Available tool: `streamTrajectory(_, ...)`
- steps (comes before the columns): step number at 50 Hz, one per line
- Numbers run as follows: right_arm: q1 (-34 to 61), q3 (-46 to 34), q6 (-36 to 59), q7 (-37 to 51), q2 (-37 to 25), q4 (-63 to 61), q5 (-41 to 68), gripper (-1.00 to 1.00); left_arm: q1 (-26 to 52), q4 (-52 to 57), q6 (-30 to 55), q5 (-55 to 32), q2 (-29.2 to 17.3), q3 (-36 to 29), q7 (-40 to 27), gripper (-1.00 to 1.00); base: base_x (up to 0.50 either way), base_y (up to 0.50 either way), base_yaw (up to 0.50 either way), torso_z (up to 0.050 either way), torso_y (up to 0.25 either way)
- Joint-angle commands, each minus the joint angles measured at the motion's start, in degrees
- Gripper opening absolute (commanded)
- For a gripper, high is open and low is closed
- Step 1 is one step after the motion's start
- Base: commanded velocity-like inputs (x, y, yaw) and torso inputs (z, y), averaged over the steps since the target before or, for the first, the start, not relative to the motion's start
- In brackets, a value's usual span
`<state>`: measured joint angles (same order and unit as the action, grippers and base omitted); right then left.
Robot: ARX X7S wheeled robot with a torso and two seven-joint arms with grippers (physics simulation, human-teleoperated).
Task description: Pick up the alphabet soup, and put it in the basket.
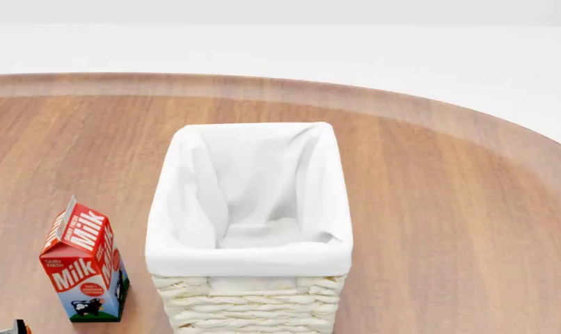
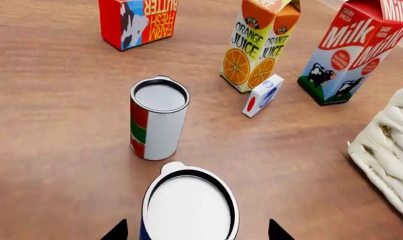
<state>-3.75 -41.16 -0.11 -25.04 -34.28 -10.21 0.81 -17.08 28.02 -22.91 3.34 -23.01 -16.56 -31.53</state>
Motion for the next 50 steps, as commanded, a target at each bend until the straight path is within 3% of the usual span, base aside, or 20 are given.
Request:
streamTrajectory(1, 1.17, -0.67, 0.48, -0.49, 0.99, 1.06, -0.19, 1.0, 0.02, 0.25, 0.17, -0.03, -0.14, -0.14, -0.13, 1.0, 0.0, 0.0, 0.0, 0.0, 0.0)
streamTrajectory(50, 4.05, -4.21, 2.24, -1.52, 3.02, 5.16, -3.53, 1.0, -0.12, 0.55, 0.13, 0.21, -0.7, -0.49, -0.98, 1.0, 0.0, 0.0, 0.0, 0.0, 0.0)
